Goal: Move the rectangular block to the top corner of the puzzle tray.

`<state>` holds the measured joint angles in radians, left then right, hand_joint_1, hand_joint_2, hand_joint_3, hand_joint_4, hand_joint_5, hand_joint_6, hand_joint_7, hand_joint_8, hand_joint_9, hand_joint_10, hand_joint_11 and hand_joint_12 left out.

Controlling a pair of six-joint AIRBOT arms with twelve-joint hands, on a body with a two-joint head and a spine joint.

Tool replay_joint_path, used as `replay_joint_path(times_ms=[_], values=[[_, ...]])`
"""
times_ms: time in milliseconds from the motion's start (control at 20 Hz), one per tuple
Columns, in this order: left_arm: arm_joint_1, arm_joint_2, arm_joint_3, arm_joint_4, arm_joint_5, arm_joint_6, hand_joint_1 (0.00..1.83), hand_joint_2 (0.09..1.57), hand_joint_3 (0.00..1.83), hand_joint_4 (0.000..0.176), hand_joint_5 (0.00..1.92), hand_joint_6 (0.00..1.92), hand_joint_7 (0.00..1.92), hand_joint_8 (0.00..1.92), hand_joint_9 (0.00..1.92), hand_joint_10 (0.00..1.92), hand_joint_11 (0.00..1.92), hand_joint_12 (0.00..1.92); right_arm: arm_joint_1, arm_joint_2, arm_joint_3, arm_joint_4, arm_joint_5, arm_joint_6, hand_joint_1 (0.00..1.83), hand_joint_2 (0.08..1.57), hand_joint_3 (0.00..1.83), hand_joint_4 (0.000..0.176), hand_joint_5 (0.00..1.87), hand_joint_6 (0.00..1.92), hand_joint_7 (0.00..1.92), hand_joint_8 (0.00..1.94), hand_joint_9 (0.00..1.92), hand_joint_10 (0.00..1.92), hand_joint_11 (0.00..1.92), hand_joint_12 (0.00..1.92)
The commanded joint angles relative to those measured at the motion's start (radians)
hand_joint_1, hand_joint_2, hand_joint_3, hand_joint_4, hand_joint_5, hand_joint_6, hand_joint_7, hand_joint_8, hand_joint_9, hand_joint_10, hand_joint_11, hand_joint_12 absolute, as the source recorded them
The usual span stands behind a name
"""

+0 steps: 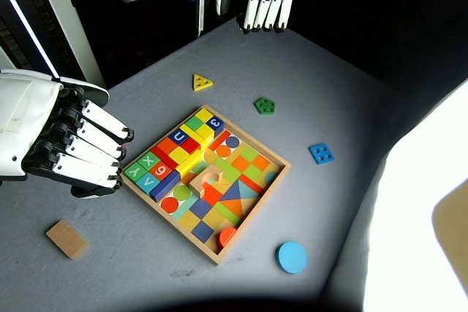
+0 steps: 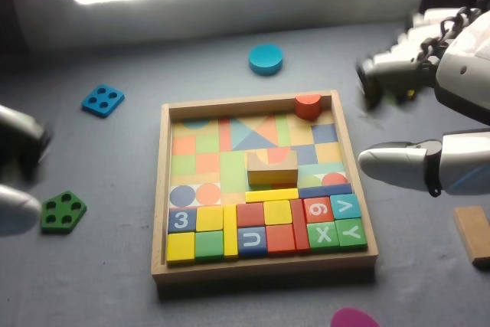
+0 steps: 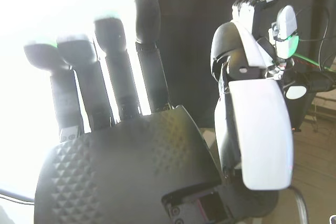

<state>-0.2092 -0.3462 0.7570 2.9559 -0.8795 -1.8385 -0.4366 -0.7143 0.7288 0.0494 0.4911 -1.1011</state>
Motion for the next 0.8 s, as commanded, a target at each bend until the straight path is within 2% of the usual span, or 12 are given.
replay_joint_path(times_ms=[0, 100, 150, 250, 300, 350, 450, 500, 550, 650, 700, 750], values=[[-0.01, 0.002, -0.004, -0.019, 0.089, -0.003, 0.0, 1.17, 0.02, 0.042, 0.0, 0.0, 0.05, 0.01, 0.07, 0.01, 0.0, 0.51, 0.007, 0.003, -0.004, -0.001, 0.127, 0.0, 0.0, 1.09, 0.07, 0.034, 0.04, 0.04, 0.02, 0.0, 0.0, 0.0, 0.0, 0.0], [-0.01, 0.002, -0.002, -0.019, 0.089, -0.003, 0.0, 1.15, 0.01, 0.029, 0.0, 0.0, 0.06, 0.0, 0.07, 0.0, 0.0, 0.36, 0.006, 0.003, -0.004, -0.001, 0.127, -0.001, 0.0, 1.09, 0.06, 0.043, 0.03, 0.03, 0.0, 0.0, 0.0, 0.0, 0.0, 0.0], [-0.01, 0.002, -0.002, -0.019, 0.089, -0.003, 0.0, 1.14, 0.0, 0.032, 0.0, 0.0, 0.08, 0.01, 0.08, 0.01, 0.0, 0.34, 0.006, 0.003, -0.004, -0.001, 0.126, -0.003, 0.0, 1.08, 0.06, 0.043, 0.02, 0.03, 0.0, 0.0, 0.0, 0.0, 0.0, 0.0], [-0.01, 0.002, 0.001, -0.019, 0.089, -0.003, 0.0, 1.13, 0.0, 0.024, 0.0, 0.0, 0.05, 0.0, 0.08, 0.01, 0.0, 0.34, 0.004, 0.003, -0.004, -0.001, 0.123, -0.023, 0.0, 1.08, 0.06, 0.04, 0.01, 0.02, 0.0, 0.0, 0.0, 0.0, 0.0, 0.0], [-0.01, 0.002, 0.003, -0.019, 0.089, -0.003, 0.0, 1.12, 0.0, 0.03, 0.0, 0.0, 0.06, 0.0, 0.1, 0.01, 0.0, 0.4, 0.002, 0.0, -0.004, -0.001, 0.086, -0.056, 0.0, 1.07, 0.05, 0.035, 0.02, 0.02, 0.0, 0.0, 0.0, 0.0, 0.0, 0.0], [-0.01, 0.001, 0.005, -0.019, 0.089, -0.003, 0.0, 1.12, 0.0, 0.027, 0.0, 0.0, 0.06, 0.0, 0.09, 0.01, 0.0, 0.42, 0.0, -0.004, -0.003, 0.005, 0.054, -0.1, 0.0, 1.07, 0.05, 0.034, 0.03, 0.03, 0.0, 0.0, 0.0, 0.0, 0.0, 0.0], [-0.009, 0.001, 0.004, -0.019, 0.089, -0.003, 0.0, 1.11, 0.0, 0.032, 0.0, 0.0, 0.06, 0.0, 0.08, 0.0, 0.0, 0.39, -0.011, -0.018, -0.003, 0.129, 0.039, -0.197, 0.0, 1.08, 0.05, 0.046, 0.07, 0.04, 0.0, 0.0, 0.0, 0.0, 0.0, 0.0], [-0.009, 0.0, 0.001, -0.019, 0.089, -0.003, 0.0, 1.12, 0.0, 0.037, 0.0, 0.0, 0.06, 0.0, 0.08, 0.0, 0.0, 0.35, -0.012, -0.034, -0.003, 0.213, 0.04, -0.274, 0.0, 1.08, 0.05, 0.054, 0.18, 0.09, 0.0, 0.0, 0.0, 0.0, 0.0, 0.0], [-0.009, 0.0, -0.004, -0.019, 0.089, -0.003, 0.0, 1.12, 0.0, 0.035, 0.0, 0.0, 0.06, 0.0, 0.08, 0.0, 0.0, 0.34, -0.011, -0.049, -0.003, 0.249, 0.045, -0.32, 0.0, 1.07, 0.04, 0.056, 0.27, 0.12, 0.0, 0.0, 0.0, 0.0, 0.0, 0.0], [-0.01, 0.004, -0.023, -0.019, 0.089, -0.003, 0.0, 1.12, 0.0, 0.041, 0.0, 0.0, 0.06, 0.0, 0.06, 0.0, 0.0, 0.31, -0.01, -0.094, -0.002, 0.361, 0.046, -0.45, 0.0, 1.09, 0.02, 0.026, 0.55, 0.09, 0.04, 0.0, 0.0, 0.0, 0.0, 0.0], [-0.01, 0.004, -0.026, -0.019, 0.089, -0.003, 0.0, 1.12, 0.0, 0.035, 0.0, 0.0, 0.07, 0.0, 0.07, 0.0, 0.0, 0.34, -0.003, -0.124, 0.002, 0.445, 0.046, -0.53, 0.0, 1.11, 0.01, 0.0, 0.67, 0.08, 0.05, 0.0, 0.0, 0.0, 0.0, 0.0], [-0.01, 0.005, -0.026, -0.019, 0.089, -0.003, 0.0, 1.13, 0.0, 0.033, 0.0, 0.0, 0.07, 0.0, 0.07, 0.0, 0.0, 0.37, -0.002, -0.157, 0.013, 0.497, 0.046, -0.56, 0.0, 1.11, 0.01, 0.0, 0.72, 0.08, 0.07, 0.01, 0.0, 0.0, 0.0, 0.0]])
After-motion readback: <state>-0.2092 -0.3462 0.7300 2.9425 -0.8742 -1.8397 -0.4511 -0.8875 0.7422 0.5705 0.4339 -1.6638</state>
